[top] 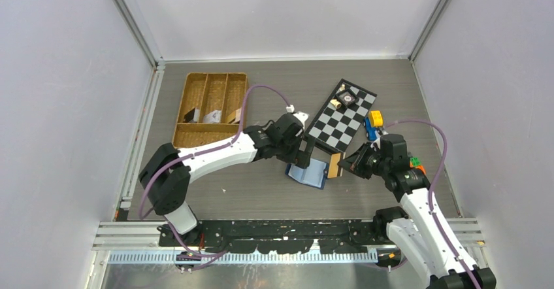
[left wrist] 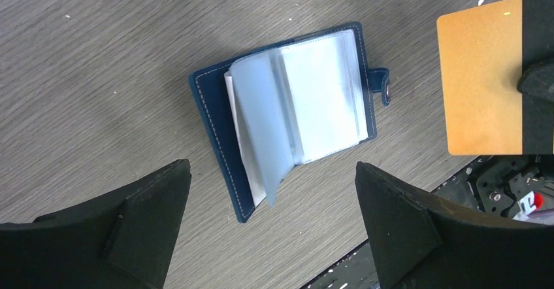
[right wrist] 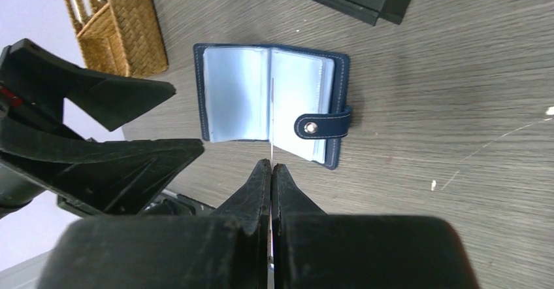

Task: Put the credit cards into the card holder
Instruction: Pick up the credit card from the storage box, then insert the credit card into the card holder.

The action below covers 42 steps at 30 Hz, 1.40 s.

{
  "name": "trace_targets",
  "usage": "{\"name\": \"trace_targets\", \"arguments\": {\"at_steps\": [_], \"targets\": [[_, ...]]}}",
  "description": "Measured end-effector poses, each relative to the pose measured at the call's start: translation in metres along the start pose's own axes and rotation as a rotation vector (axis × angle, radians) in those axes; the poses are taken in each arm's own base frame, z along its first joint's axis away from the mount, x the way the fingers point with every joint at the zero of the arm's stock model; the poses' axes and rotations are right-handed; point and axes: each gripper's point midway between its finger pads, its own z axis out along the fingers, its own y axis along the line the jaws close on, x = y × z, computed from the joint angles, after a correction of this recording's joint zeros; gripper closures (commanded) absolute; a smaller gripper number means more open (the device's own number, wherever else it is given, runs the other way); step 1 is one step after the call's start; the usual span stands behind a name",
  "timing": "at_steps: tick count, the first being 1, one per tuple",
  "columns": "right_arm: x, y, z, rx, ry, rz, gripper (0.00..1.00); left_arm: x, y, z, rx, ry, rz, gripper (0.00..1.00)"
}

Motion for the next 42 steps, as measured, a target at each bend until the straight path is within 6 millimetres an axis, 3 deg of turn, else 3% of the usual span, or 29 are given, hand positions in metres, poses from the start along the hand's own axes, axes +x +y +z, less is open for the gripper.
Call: {"name": "trace_targets", "arguments": {"at_steps": [6,11,13,22,30,37,42], "targets": [[0.009,0.003,0.007,-0.054,0.036,0.033,1.0,-0.004,0.007,0.009,-0.08,-0.014,0.02,0.04],[0.016,-0.002,0.022,-0.059,0.093,0.063,1.0,-0.001,0.019,0.017,-0.136,-0.005,0.023,0.2],[0.018,-0.003,0.027,-0.064,0.112,0.068,1.0,0.0,0.024,0.018,-0.141,-0.002,0.01,0.22],[0.028,0.009,0.043,-0.096,0.163,0.023,1.0,0.026,0.045,0.032,-0.119,0.054,-0.069,0.29],[0.028,0.003,0.059,-0.081,0.163,0.02,1.0,0.016,0.036,0.043,-0.027,0.034,-0.12,0.55],[0.036,-0.004,0.077,-0.085,0.19,0.016,0.99,0.029,0.044,0.049,0.002,0.059,-0.159,0.75],[0.041,0.002,0.083,-0.127,0.203,-0.016,0.99,0.04,0.053,0.051,0.019,0.088,-0.205,0.73]]}}
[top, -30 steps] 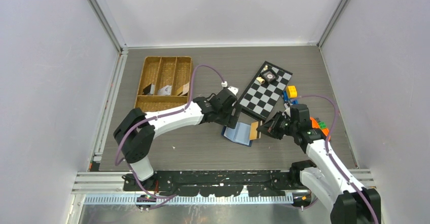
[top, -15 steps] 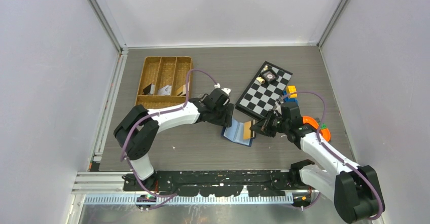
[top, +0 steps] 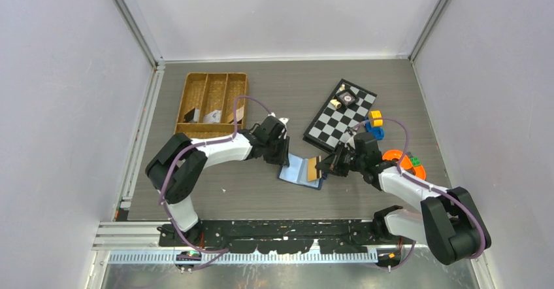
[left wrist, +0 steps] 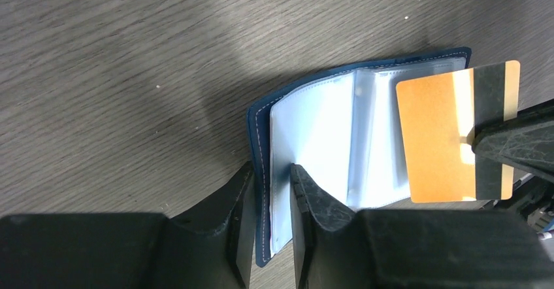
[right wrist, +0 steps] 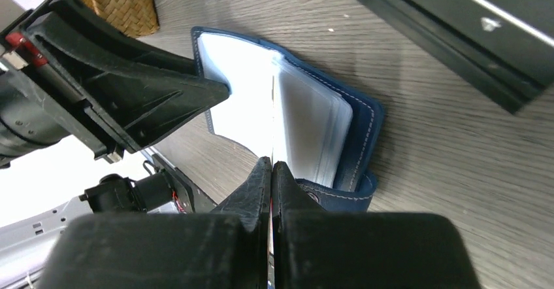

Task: Put the credit cards into the card holder
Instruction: Insert the credit card into the card holder.

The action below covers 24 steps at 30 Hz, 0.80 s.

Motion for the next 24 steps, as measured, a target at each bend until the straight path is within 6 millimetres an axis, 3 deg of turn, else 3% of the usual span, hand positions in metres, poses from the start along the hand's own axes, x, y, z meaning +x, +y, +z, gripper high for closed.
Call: {"name": "trace_targets", "arguments": {"at_steps": [5,12,24], "targets": [[0.003,0.009,0.004,-0.036,0.006,-0.036,1.0,-0.001,0.001,0.0,0.016,0.006,-0.012,0.61],[0.008,0.01,0.009,-0.038,0.024,-0.049,1.0,0.001,0.002,0.0,0.023,0.014,-0.018,0.54],[0.012,0.006,0.019,-0.038,0.041,-0.052,1.0,0.003,0.007,-0.002,0.01,0.009,-0.018,0.62]]}}
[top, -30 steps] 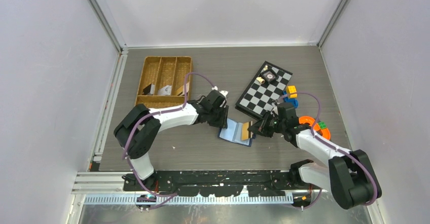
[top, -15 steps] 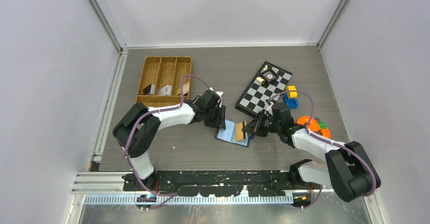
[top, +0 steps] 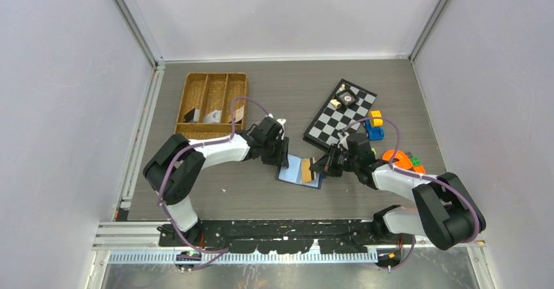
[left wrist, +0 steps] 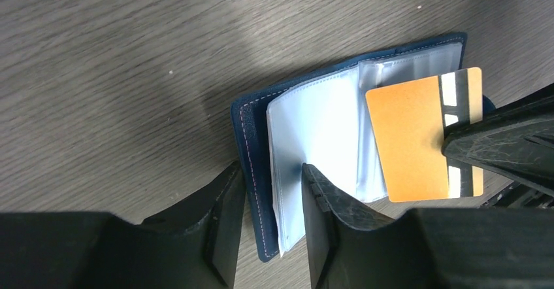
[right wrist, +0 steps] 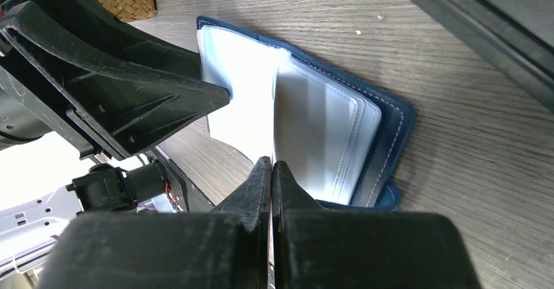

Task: Put the credit cards into the card holder
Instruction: Insert the credit card into the card holder.

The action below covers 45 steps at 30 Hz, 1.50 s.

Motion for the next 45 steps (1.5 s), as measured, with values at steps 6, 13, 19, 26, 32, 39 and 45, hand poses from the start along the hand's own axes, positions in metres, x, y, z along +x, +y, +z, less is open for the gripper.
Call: {"name": "trace_targets", "arguments": {"at_steps": [6,13,19,26,32,39,45], "targets": [[0.002,0.002,0.001,-0.006,0.004,-0.008,1.0,0.004,0.007,-0.006,-0.031,-0.005,0.001,0.64],[0.005,0.004,0.003,-0.015,0.017,-0.02,0.99,0.004,0.009,-0.008,-0.04,-0.007,0.001,0.5],[0.008,0.006,0.004,-0.018,0.023,-0.026,1.0,0.005,0.014,-0.012,-0.069,-0.005,0.005,0.51],[0.012,0.008,0.005,-0.022,0.036,-0.036,1.0,0.005,0.016,-0.018,-0.083,-0.006,0.017,0.58],[0.016,0.009,0.005,-0.025,0.045,-0.043,1.0,0.004,0.016,-0.02,-0.083,-0.012,0.022,0.71],[0.017,0.011,0.006,-0.029,0.048,-0.049,1.0,0.004,0.016,-0.02,-0.082,-0.01,0.023,0.82],[0.015,0.012,0.008,-0.036,0.04,-0.055,1.0,0.005,0.016,-0.02,-0.078,-0.007,0.023,0.86]]}}
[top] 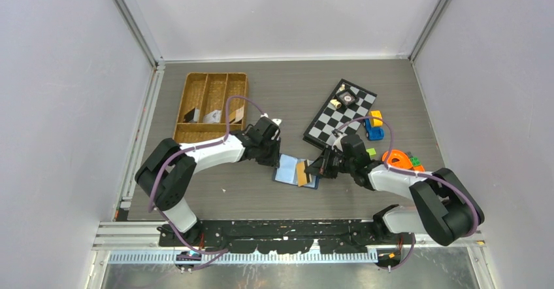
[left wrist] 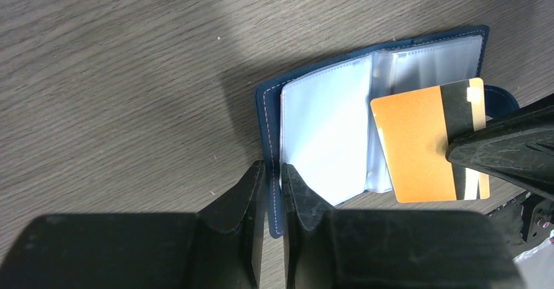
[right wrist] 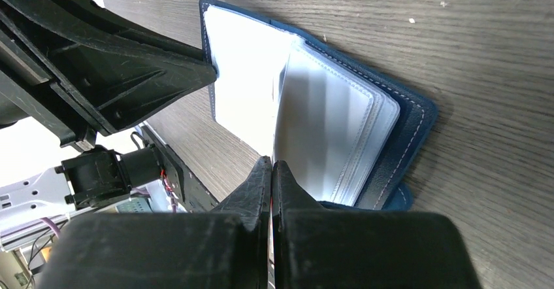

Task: Put the credit cards into the card holder
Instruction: Insert the credit card into the card holder.

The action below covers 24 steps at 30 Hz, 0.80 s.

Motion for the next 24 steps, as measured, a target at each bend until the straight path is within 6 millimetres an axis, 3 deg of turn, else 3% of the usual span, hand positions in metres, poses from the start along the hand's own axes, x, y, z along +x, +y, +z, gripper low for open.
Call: {"name": "trace_targets", "arguments": {"at_steps": [24], "targets": [[-0.012,-0.013,0.024,0.005,-0.042,0.005,1.0,0.002,0.002,0.0,-0.005,0.009,-0.002,0.89]]}}
